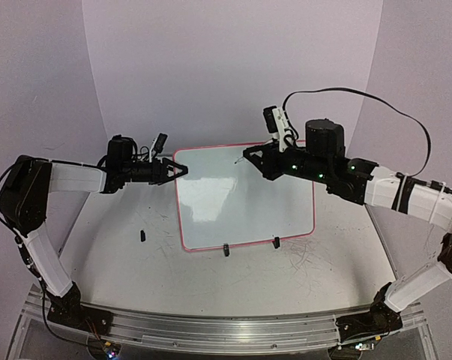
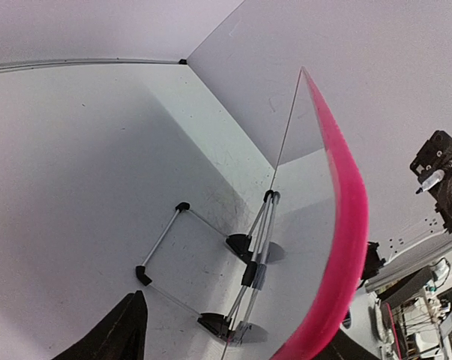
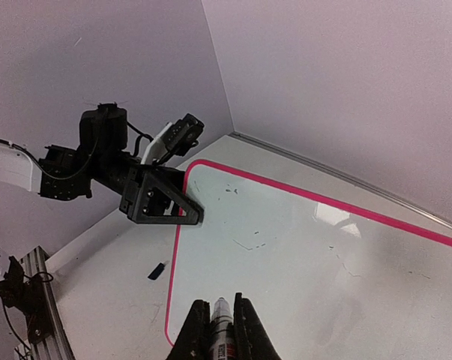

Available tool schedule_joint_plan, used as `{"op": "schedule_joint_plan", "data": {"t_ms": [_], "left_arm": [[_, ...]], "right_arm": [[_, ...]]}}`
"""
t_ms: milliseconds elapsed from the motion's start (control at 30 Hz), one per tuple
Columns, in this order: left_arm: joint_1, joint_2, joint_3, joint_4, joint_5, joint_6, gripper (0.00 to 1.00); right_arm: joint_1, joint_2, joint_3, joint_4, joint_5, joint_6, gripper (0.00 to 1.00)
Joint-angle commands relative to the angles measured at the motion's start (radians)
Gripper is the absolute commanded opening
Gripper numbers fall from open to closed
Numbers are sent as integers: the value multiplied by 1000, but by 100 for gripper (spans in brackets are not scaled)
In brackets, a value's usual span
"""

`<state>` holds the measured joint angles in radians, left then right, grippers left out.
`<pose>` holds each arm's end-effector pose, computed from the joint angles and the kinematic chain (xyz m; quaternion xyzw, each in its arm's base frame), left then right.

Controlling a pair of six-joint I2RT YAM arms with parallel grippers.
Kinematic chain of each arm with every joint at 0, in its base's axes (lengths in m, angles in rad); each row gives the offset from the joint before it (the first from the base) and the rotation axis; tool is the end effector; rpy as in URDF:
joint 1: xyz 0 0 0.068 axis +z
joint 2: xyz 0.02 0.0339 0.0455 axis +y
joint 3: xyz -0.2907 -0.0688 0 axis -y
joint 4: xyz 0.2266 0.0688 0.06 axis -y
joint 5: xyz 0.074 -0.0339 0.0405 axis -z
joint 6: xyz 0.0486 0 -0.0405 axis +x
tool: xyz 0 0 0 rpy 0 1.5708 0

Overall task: Write a sentence on the whiteboard
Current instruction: Hold the whiteboard at the center of the board.

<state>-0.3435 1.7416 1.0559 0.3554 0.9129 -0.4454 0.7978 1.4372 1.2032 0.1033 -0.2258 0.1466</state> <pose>0.3457 -0.1645 0.2693 0.2187 0.7425 -0.5316 0.3438 0.2268 0.2481 0.3916 -0.3093 0.6840 0.3735 0.5450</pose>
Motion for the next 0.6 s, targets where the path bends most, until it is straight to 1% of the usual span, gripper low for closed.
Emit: {"op": "schedule_joint_plan", "data": {"t_ms": [0, 133, 200, 267, 333, 400, 500, 567], "left_arm": [[6, -5, -41, 115, 65, -44, 62], [6, -32, -68, 134, 72, -46, 62], [6, -39, -78, 163, 64, -57, 60], [5, -44, -99, 225, 62, -92, 57], [5, -45, -128, 312, 60, -130, 50], [6, -44, -148, 353, 57, -146, 44], [5, -40, -157, 376, 61, -148, 37], [6, -40, -160, 382, 69, -140, 30]], "right_arm": [[21, 27, 67, 66, -23, -22, 0], [29, 46, 74, 83, -31, -22, 0], [33, 63, 85, 89, -37, -21, 0], [39, 83, 97, 96, -38, -22, 0], [45, 108, 115, 99, -34, -24, 0], [51, 141, 140, 99, -29, -24, 0], [66, 188, 181, 99, -11, -27, 0], [81, 222, 213, 99, 6, -33, 0]]}}
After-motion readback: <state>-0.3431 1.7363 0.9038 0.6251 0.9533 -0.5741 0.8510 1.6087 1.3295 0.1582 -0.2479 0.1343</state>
